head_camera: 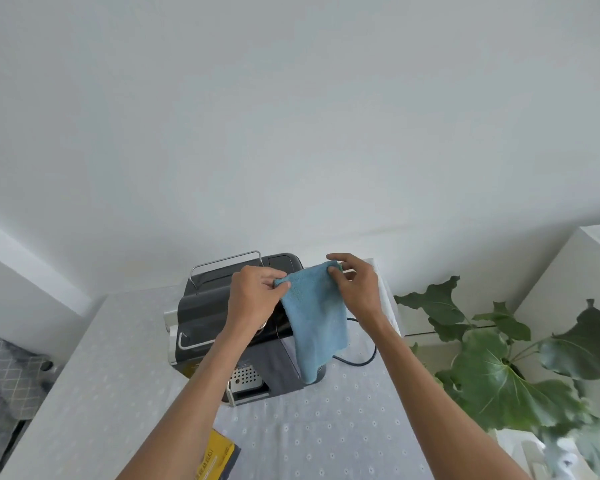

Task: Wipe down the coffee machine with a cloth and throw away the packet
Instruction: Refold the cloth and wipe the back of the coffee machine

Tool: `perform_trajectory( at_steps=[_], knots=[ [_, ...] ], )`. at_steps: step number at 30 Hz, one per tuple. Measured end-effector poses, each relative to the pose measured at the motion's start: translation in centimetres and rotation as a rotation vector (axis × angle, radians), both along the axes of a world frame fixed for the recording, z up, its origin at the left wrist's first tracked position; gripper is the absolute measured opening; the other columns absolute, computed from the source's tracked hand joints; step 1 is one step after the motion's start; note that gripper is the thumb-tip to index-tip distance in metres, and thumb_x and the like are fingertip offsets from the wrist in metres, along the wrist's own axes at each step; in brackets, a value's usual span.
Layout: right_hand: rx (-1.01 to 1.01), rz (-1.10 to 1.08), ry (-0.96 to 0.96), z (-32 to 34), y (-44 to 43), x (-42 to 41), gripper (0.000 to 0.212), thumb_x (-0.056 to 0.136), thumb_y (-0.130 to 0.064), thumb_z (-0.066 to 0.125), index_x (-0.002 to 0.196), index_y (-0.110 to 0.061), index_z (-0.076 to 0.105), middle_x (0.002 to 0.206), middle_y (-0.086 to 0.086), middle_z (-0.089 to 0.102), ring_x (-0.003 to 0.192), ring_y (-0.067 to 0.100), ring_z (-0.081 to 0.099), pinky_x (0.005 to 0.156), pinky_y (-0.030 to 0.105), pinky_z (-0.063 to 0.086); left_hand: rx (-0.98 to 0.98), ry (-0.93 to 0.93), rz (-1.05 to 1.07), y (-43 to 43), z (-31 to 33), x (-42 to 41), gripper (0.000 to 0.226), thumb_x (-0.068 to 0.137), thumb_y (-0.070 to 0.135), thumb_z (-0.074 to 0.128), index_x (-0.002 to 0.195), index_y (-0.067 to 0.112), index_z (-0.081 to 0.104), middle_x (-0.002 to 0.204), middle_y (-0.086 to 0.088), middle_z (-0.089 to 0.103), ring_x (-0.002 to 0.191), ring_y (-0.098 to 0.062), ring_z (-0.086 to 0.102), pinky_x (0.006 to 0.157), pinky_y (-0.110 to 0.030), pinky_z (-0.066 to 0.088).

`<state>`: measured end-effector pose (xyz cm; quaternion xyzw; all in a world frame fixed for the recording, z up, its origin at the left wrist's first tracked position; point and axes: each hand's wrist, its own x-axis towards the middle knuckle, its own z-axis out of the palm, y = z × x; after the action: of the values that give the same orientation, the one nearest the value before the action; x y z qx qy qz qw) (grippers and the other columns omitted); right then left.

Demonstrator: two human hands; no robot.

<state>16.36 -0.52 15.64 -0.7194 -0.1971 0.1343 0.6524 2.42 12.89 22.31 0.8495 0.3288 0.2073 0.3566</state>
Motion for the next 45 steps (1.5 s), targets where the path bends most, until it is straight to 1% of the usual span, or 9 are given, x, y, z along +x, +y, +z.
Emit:
perform_trajectory(
  at_steps=[6, 9, 12, 16, 19, 28, 33, 38, 45],
  knots=[
    [-0.023, -0.045, 0.028, -2.0, 4.1, -0.1, 0.032, 0.097, -0.021, 0.064, 0.127, -0.031, 0.065, 0.113, -0.001, 0.064, 0.102, 0.011, 0.063, 0.084, 0.015, 0.051, 0.151, 0.047, 0.043, 2.0, -1.0, 1.8, 0.014, 0.08, 0.025, 0.079, 0.094, 0.023, 0.078, 0.082, 0.009, 0.074, 0.071, 0.001, 0.065, 0.069, -0.021, 0.055],
    [-0.001, 0.034, -0.024, -3.6, 3.8, -3.6, 0.038, 0.105, -0.035, 0.049, 0.143, -0.037, 0.053, 0.145, -0.011, 0.051, 0.133, -0.007, 0.043, 0.104, 0.009, 0.034, 0.269, 0.091, 0.01, 2.8, -1.8, 2.3, 0.013, 0.08, 0.035, 0.077, 0.094, 0.033, 0.077, 0.083, 0.015, 0.071, 0.08, -0.003, 0.062, 0.072, -0.029, 0.055],
    [0.078, 0.155, 0.003, -4.3, 3.4, -6.7, 0.045, 0.108, -0.042, 0.038, 0.153, -0.04, 0.037, 0.161, -0.018, 0.032, 0.149, -0.004, 0.022, 0.119, 0.021, 0.022, 0.293, 0.042, -0.116, 4.1, -2.8, 2.6, 0.017, 0.083, 0.036, 0.075, 0.099, 0.03, 0.077, 0.092, 0.016, 0.073, 0.092, -0.005, 0.063, 0.082, -0.033, 0.055],
    [0.041, 0.186, -0.053, -3.7, 3.5, -7.0, 0.049, 0.107, -0.04, 0.041, 0.153, -0.051, 0.029, 0.167, -0.014, 0.02, 0.152, -0.004, 0.01, 0.118, 0.02, 0.017, 0.37, 0.087, -0.293, 5.7, -3.6, 1.5, 0.035, 0.094, 0.043, 0.059, 0.126, 0.029, 0.065, 0.13, 0.009, 0.062, 0.125, -0.008, 0.05, 0.109, -0.036, 0.041],
    [0.042, 0.212, -0.051, -3.6, 3.6, -6.6, 0.045, 0.108, -0.033, 0.041, 0.151, -0.047, 0.037, 0.165, -0.015, 0.025, 0.151, -0.004, 0.014, 0.123, 0.026, 0.018, 0.454, 0.28, -0.414, 6.9, -4.3, 0.0, 0.05, 0.102, 0.049, 0.033, 0.15, 0.036, 0.034, 0.162, 0.007, 0.025, 0.152, -0.011, 0.012, 0.124, -0.037, 0.017],
    [0.159, 0.226, 0.296, -5.7, 4.0, -6.4, 0.047, 0.106, -0.054, 0.03, 0.153, -0.048, 0.031, 0.157, -0.032, 0.032, 0.146, -0.009, 0.027, 0.126, 0.039, 0.02, 0.48, 0.615, -0.399, 6.2, -3.9, -0.4, 0.058, 0.096, 0.056, 0.002, 0.153, 0.044, -0.007, 0.161, 0.007, -0.027, 0.149, -0.018, -0.024, 0.124, -0.045, -0.008],
    [0.152, 0.312, 0.39, -6.3, 5.2, -4.7, 0.059, 0.094, -0.078, 0.031, 0.15, -0.058, 0.028, 0.159, -0.031, 0.027, 0.149, -0.006, 0.021, 0.126, 0.042, 0.015, 0.333, 0.662, -0.364, 4.1, -3.2, -0.1, 0.062, 0.096, 0.064, 0.017, 0.152, 0.049, -0.007, 0.158, 0.004, -0.035, 0.146, -0.02, -0.033, 0.121, -0.043, -0.015],
    [0.147, 0.384, 0.388, -12.1, 6.5, -3.4, 0.057, 0.096, -0.074, 0.036, 0.15, -0.055, 0.032, 0.16, -0.024, 0.031, 0.151, 0.003, 0.024, 0.125, 0.051, 0.015, 0.48, 0.648, -0.276, 1.0, -4.2, 1.0, 0.062, 0.092, 0.069, 0.014, 0.149, 0.055, -0.007, 0.162, -0.006, -0.026, 0.146, -0.034, -0.03, 0.119, -0.054, -0.012],
    [0.224, 0.257, 0.442, -8.1, 4.4, -6.7, 0.05, 0.101, -0.066, 0.022, 0.15, -0.058, 0.026, 0.161, -0.03, 0.023, 0.152, -0.004, 0.012, 0.127, 0.044, 0.01, 0.545, 0.684, -0.255, 0.4, -4.3, 1.2, 0.063, 0.088, 0.069, 0.007, 0.147, 0.058, -0.011, 0.165, -0.006, -0.013, 0.151, -0.036, -0.01, 0.12, -0.057, -0.001]
  ],
)
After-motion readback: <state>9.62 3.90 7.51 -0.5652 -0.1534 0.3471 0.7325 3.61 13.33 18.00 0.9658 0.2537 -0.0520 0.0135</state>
